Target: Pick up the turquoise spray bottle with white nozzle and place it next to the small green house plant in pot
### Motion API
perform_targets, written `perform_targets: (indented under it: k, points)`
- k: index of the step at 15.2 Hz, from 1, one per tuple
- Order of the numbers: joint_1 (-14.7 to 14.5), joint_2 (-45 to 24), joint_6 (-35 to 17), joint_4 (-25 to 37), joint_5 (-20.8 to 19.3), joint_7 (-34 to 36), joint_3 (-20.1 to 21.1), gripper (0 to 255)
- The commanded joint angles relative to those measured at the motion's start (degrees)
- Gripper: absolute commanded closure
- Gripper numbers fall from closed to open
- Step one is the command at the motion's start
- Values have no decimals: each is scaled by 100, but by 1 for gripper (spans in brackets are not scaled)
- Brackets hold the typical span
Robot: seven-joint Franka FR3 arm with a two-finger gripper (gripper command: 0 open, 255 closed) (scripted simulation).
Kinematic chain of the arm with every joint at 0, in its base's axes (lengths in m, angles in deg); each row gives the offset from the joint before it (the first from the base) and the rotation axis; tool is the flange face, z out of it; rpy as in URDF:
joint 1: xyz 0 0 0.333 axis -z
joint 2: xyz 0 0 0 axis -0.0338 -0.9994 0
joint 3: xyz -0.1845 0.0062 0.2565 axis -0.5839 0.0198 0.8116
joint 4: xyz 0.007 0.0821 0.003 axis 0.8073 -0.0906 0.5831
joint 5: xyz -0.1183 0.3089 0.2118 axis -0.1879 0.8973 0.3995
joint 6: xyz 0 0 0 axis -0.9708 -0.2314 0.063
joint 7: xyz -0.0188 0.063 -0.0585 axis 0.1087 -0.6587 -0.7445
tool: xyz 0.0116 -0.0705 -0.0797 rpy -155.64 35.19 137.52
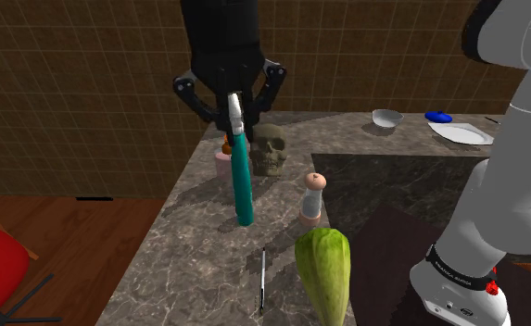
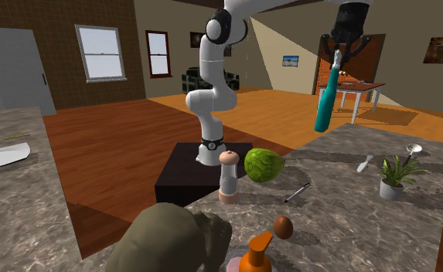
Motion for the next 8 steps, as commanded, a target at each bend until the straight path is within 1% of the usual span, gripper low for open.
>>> perform_targets:
  k: [1,3,5,8]
  points:
    - [-300,-312,32,199,-216,416,150,255]
    - [-700,-748,131,553,-531,806,253,255]
    - [-1170,-1202,265,974,-859,1157,291,255]
    - [-2003,-1909,538,1779,-1359,1579,225,255]
